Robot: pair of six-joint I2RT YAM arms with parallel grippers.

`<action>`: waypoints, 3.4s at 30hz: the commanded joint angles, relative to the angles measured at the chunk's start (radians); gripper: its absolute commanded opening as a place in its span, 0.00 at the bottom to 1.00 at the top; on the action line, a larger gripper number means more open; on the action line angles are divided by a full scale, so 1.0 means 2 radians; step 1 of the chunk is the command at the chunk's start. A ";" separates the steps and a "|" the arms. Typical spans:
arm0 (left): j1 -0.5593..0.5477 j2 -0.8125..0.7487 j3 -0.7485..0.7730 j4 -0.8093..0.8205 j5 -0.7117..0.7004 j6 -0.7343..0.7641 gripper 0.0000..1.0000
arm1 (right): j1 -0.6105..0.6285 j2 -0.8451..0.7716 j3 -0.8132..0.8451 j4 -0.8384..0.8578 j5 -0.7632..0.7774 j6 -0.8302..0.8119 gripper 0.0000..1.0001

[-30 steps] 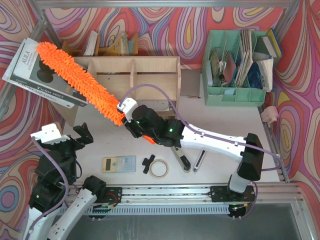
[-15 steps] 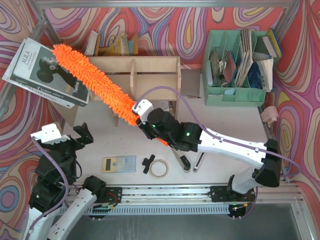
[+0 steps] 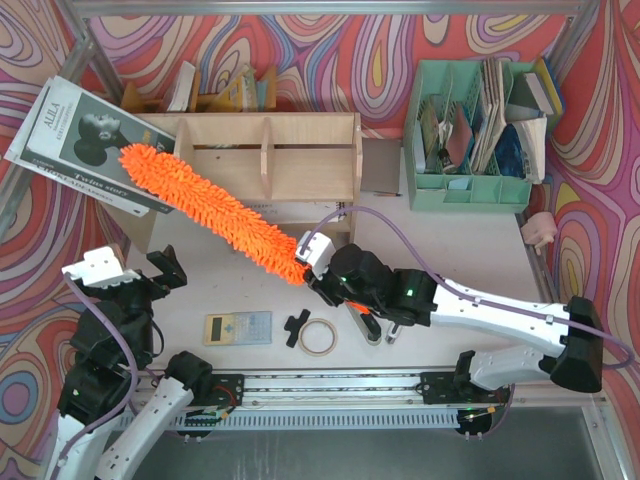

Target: Dust the bookshelf with a duster

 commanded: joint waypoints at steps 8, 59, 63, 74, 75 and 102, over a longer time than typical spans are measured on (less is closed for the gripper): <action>0.003 0.005 0.006 -0.003 0.001 -0.004 0.98 | 0.000 -0.043 -0.056 -0.004 -0.014 0.016 0.00; 0.003 0.121 0.031 -0.035 0.141 0.002 0.99 | 0.009 0.322 0.549 -0.315 0.168 0.170 0.00; 0.004 0.110 0.027 -0.030 0.127 0.003 0.99 | 0.008 0.278 0.499 -0.300 0.202 0.177 0.00; 0.004 0.117 0.030 -0.035 0.118 0.003 0.99 | 0.009 0.243 0.463 -0.241 0.144 0.157 0.00; 0.003 0.115 0.030 -0.034 0.114 0.003 0.99 | 0.010 0.259 0.470 -0.239 0.133 0.156 0.00; 0.003 0.098 0.025 -0.029 0.088 0.002 0.99 | 0.004 0.184 0.401 -0.250 0.173 0.159 0.00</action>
